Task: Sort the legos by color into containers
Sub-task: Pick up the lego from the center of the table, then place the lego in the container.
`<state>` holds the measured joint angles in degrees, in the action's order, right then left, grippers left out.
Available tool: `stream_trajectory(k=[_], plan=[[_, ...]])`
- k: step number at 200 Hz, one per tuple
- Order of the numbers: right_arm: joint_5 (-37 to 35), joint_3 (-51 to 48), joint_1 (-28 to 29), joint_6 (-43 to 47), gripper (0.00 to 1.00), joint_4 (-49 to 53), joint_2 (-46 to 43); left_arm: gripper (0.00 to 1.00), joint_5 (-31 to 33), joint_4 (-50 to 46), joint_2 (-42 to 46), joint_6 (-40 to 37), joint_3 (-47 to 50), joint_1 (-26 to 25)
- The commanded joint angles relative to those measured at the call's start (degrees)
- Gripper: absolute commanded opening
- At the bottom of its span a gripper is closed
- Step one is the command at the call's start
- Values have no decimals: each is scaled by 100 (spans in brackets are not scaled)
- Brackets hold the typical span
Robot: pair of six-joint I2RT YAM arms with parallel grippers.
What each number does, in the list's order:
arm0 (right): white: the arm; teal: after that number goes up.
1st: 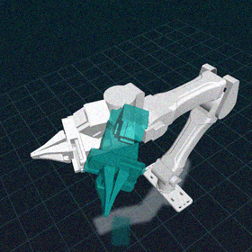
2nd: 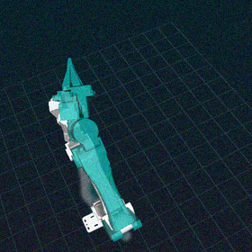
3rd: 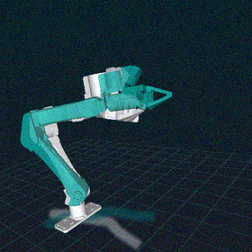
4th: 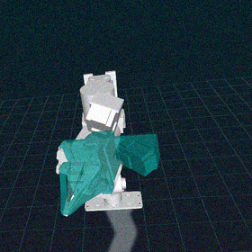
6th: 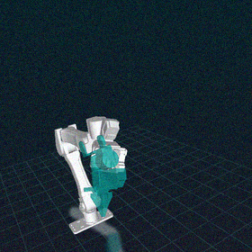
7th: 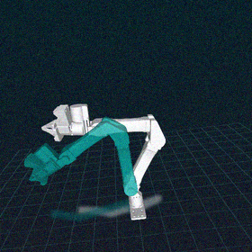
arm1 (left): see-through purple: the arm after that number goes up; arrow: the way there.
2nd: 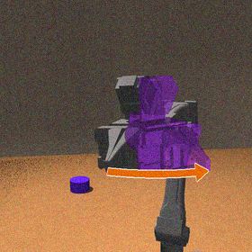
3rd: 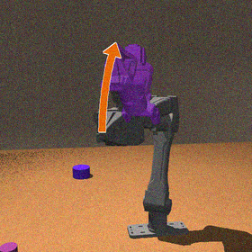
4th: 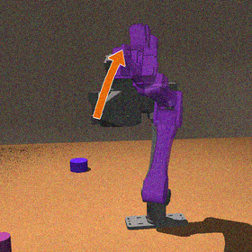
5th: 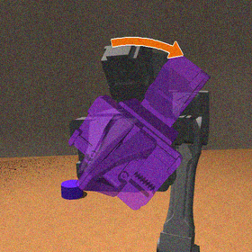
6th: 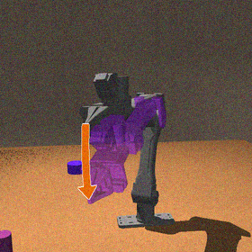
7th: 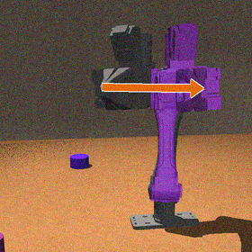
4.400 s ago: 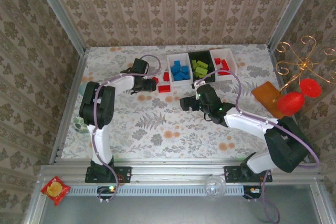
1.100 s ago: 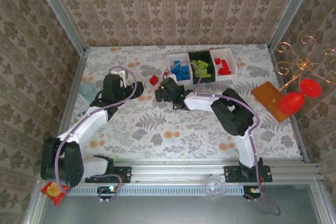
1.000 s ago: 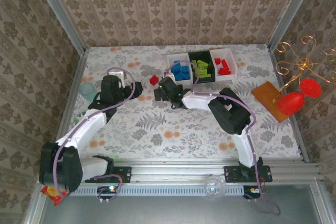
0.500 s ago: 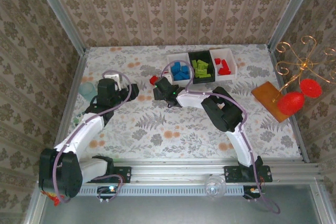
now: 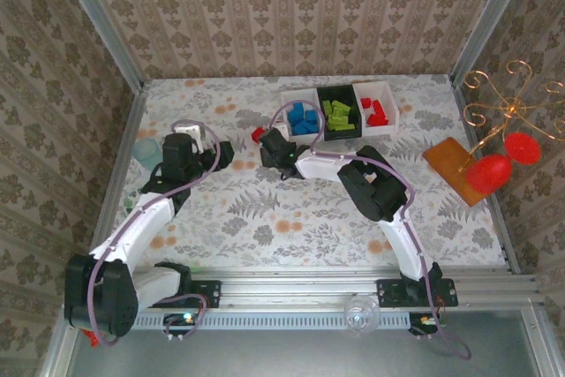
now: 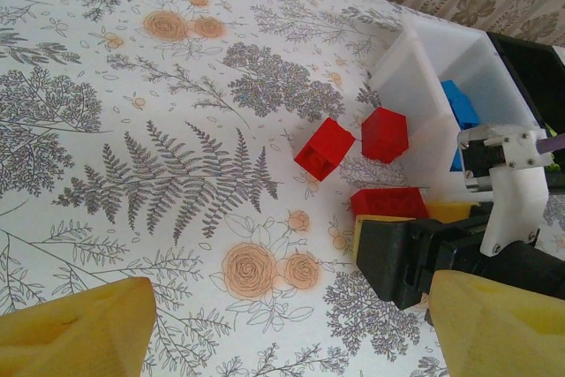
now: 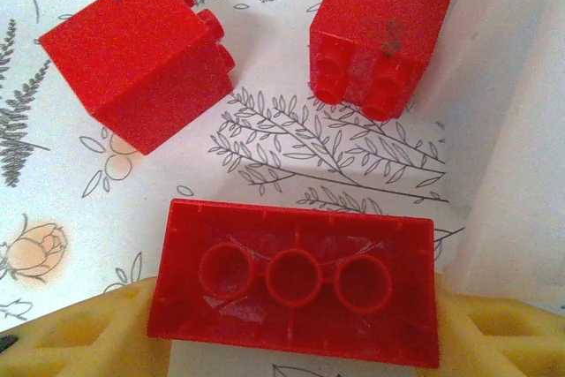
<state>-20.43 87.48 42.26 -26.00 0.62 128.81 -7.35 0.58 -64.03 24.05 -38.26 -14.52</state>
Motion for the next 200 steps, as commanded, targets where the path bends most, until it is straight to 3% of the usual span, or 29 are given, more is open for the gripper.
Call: stream_trajectory(k=[1, 33, 66, 135, 166, 200], plan=[[608, -608, -26, -80, 59, -374, -706, 82, -71, 128, 66, 79, 91, 55], [841, -1756, -188, -97, 57, -640, -2086, 82, -175, 244, 24, 117, 108, 64], [984, -2241, -930, -81, 57, -652, -2795, 82, -425, 542, -62, 240, 161, 46], [1099, -887, -2249, -28, 57, -203, -1842, 82, -573, 505, -85, 216, 101, 20], [1207, -29, -2525, -57, 58, 167, -1119, 81, -600, 478, -57, 214, 100, 11], [1100, 115, -2797, 28, 58, 251, -1165, 81, -618, 511, -76, 218, 117, 3]])
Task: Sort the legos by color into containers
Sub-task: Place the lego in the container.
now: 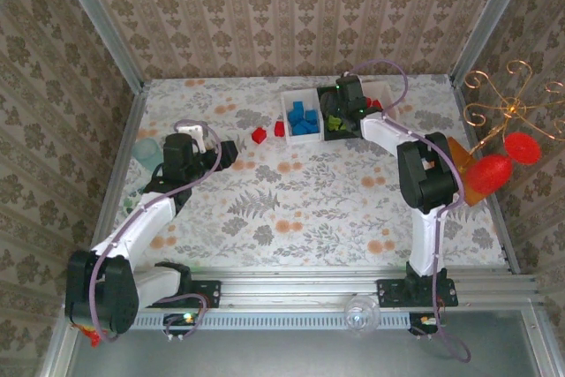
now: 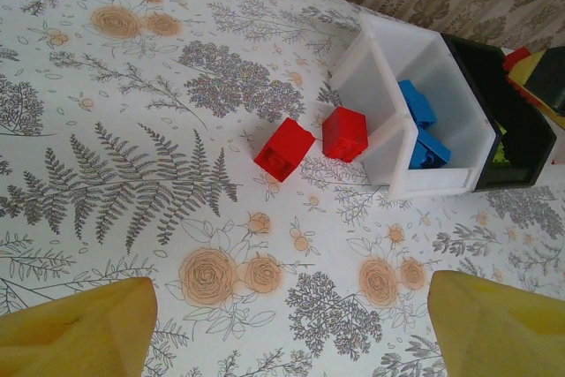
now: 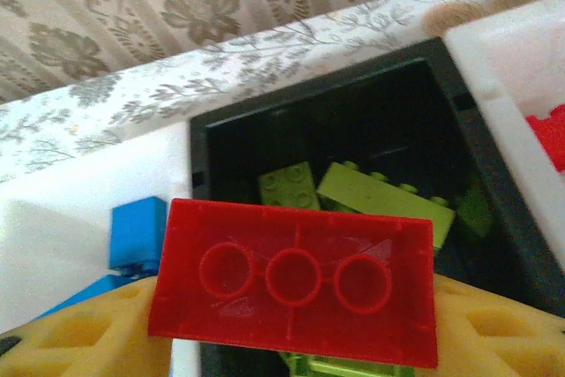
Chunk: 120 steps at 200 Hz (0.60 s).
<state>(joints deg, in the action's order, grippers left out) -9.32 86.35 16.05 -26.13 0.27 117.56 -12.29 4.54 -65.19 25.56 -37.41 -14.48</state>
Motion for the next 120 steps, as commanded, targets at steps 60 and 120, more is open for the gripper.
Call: stream_trajectory(k=[60, 120], plan=[[1, -77, -893, 70, 58, 372, -275, 81, -199, 280, -138, 115, 52, -29], [-25, 265, -1249, 32, 73, 710, 31, 82, -199, 279, -196, 93, 14, -74]])
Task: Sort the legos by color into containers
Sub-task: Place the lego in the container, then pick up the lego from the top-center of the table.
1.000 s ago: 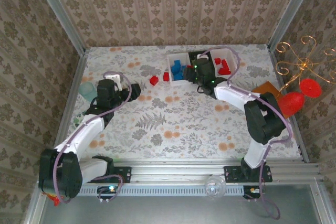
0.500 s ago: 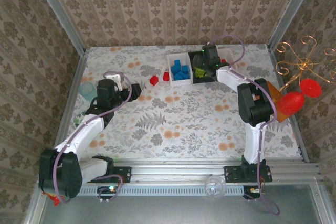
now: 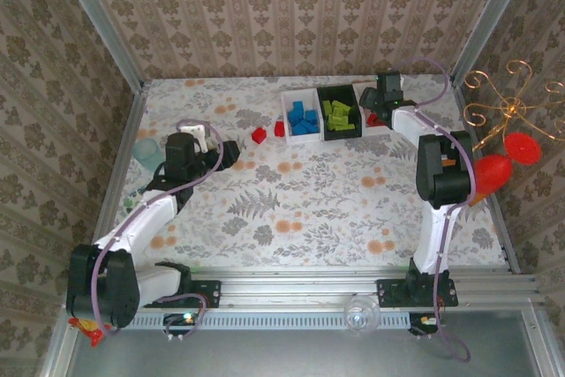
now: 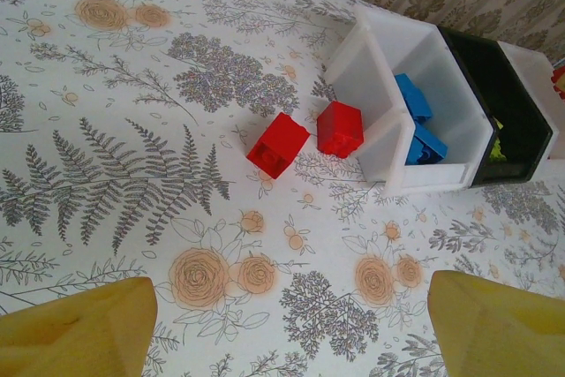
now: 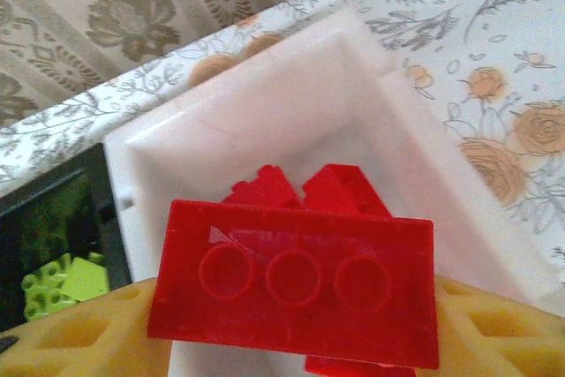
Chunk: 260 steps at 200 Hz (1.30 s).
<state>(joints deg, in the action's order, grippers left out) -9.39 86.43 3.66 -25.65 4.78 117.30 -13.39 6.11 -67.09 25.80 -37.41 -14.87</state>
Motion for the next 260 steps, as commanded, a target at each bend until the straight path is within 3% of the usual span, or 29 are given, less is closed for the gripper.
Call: stream_trajectory(k=[1, 28, 64, 91, 116, 137, 172, 260], plan=[[-14, 267, -8, -13, 73, 260, 57, 82, -87, 120, -6, 67, 14, -34], [102, 290, 1, 73, 82, 247, -123, 82, -68, 113, -31, 57, 6, -33], [354, -95, 279, 210, 83, 49, -802, 82, -68, 116, -85, 47, 3, -40], [459, -714, 1190, 552, 84, -420, -1341, 82, 125, 23, -35, -21, 55, -8], [513, -636, 2227, 808, 84, -557, -1129, 83, 274, -49, 101, 10, 221, 122], [609, -53, 2871, 907, 84, -410, -598, 83, 248, -145, 284, 22, 358, 241], [563, 1195, 3421, 1301, 82, 153, 423, 83, 301, -251, 524, 0, 548, 309], [903, 4809, 3314, 982, 79, 2140, 3033, 83, 294, -310, 873, 14, 692, 440]])
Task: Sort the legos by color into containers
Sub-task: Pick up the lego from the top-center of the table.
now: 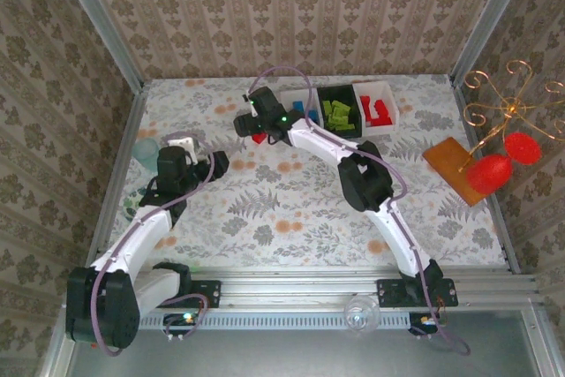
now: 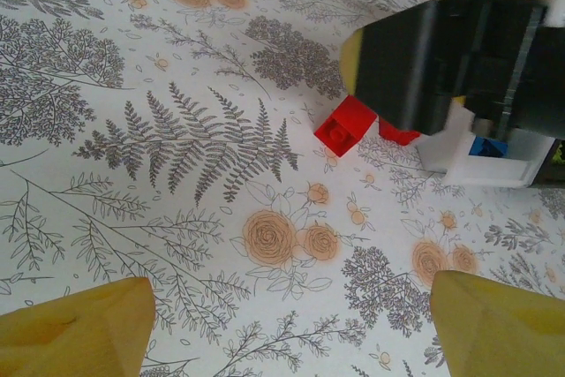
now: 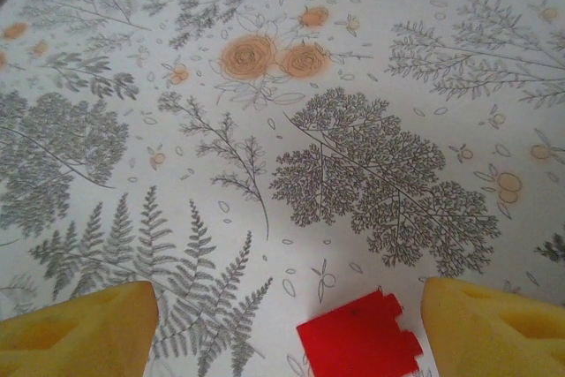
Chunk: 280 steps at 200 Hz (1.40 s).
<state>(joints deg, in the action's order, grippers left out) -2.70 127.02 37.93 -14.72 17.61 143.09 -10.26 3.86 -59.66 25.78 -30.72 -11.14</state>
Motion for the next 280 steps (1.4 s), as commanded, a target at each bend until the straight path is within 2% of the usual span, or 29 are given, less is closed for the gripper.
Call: stream_trajectory(k=[1, 18, 59, 89, 157, 186, 239, 280], plan=[[243, 783, -121, -119, 79, 876, 482, 83, -19, -86, 130, 20, 22, 67], [372, 1157, -187, -229, 79, 1074, 761, 83, -37, -90, 155, 23, 31, 76], [632, 1371, -251, -405, 78, 1053, 1054, 83, -115, -67, 156, 32, 22, 85], [838, 1963, -295, -490, 77, 1575, 1388, 83, -151, -60, 156, 35, 24, 85], [1008, 1964, -182, -226, 73, 2019, 1297, 83, -187, -20, 139, 49, 27, 85], [856, 1934, -78, -3, 72, 2274, 1176, 83, -187, -29, 147, 32, 31, 85], [77, 1644, 91, 441, 71, 2458, 1036, 83, -15, -56, 274, 92, 109, 120], [59, 1734, 91, 485, 67, 2354, 1155, 83, -20, -39, 323, 113, 128, 138]])
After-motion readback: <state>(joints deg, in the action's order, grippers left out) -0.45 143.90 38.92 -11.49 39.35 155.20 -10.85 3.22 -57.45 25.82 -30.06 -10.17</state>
